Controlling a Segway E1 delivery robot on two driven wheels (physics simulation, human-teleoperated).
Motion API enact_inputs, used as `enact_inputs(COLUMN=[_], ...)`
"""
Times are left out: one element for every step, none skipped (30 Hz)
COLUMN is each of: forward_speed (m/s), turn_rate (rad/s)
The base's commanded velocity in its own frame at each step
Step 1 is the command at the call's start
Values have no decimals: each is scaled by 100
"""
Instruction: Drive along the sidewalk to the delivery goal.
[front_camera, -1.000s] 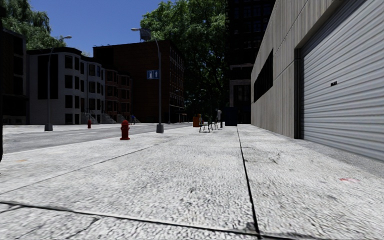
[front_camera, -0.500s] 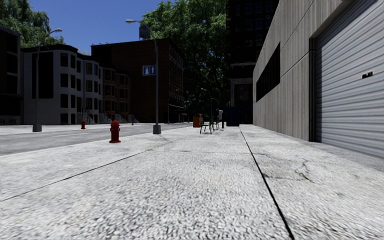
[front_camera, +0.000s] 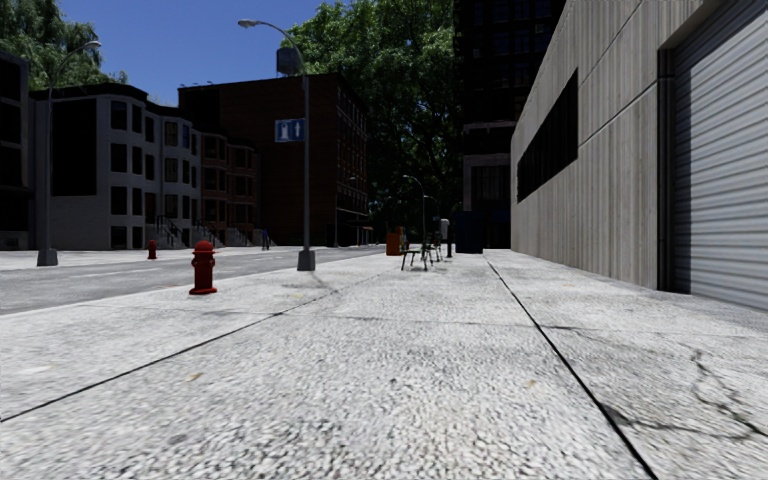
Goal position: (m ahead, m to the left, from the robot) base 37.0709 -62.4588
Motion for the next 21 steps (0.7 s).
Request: enact_inputs(forward_speed=[200, 200, 200, 200, 200, 200, 200, 200, 200, 200, 200, 200, 200, 200, 200, 200, 200, 200, 200, 200, 200], turn_rate=[0, 0, 0, 0, 0, -2, -12, -14, -15, -15, -15, -15, -15, -15, -15, -15, -15, -16, -16, -16, -16])
